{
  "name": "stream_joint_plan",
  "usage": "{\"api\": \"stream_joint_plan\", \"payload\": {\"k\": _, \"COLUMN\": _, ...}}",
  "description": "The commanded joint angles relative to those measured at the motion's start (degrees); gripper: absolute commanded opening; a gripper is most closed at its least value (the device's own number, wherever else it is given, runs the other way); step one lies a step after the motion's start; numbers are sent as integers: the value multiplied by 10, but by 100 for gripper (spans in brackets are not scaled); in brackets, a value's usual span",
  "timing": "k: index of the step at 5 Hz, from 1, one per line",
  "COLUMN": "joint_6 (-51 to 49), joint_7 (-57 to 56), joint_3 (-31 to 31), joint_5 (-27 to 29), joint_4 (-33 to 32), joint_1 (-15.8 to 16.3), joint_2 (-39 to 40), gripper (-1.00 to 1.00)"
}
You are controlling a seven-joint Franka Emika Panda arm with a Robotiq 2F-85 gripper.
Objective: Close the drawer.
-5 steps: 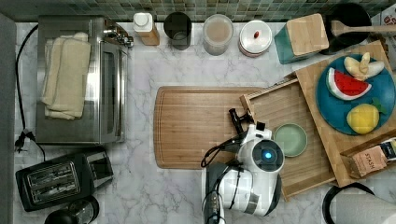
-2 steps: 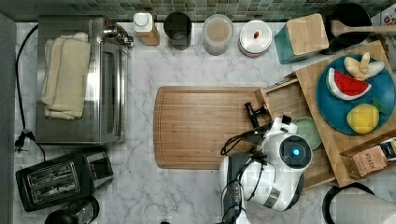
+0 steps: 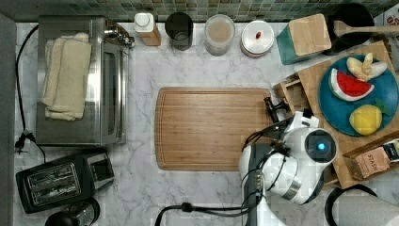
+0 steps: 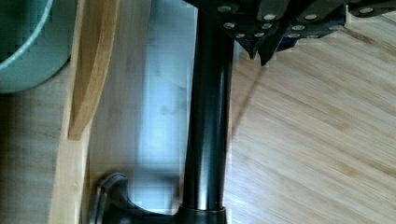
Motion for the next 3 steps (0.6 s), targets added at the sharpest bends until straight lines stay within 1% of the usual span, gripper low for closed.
{"api": "stream_joint_plan", "payload": {"k": 1, "joint_6": 12, "joint_7": -74, "joint_3": -40, "joint_5": 58, "joint_4": 260, "joint_1": -51, "joint_2": 70, "gripper": -100}}
{"api": "stream_joint_plan", "payload": {"k": 2, "joint_6": -10, "joint_7": -92, "joint_3": -38, "joint_5": 66, "joint_4": 315, "joint_1": -72, "joint_2": 99, "gripper": -100}}
{"api": "stream_joint_plan", "payload": {"k": 3, "joint_6": 8, "joint_7": -110, "joint_3": -40, "joint_5": 82, "joint_4": 311, "joint_1": -79, "joint_2": 97, "gripper": -100}}
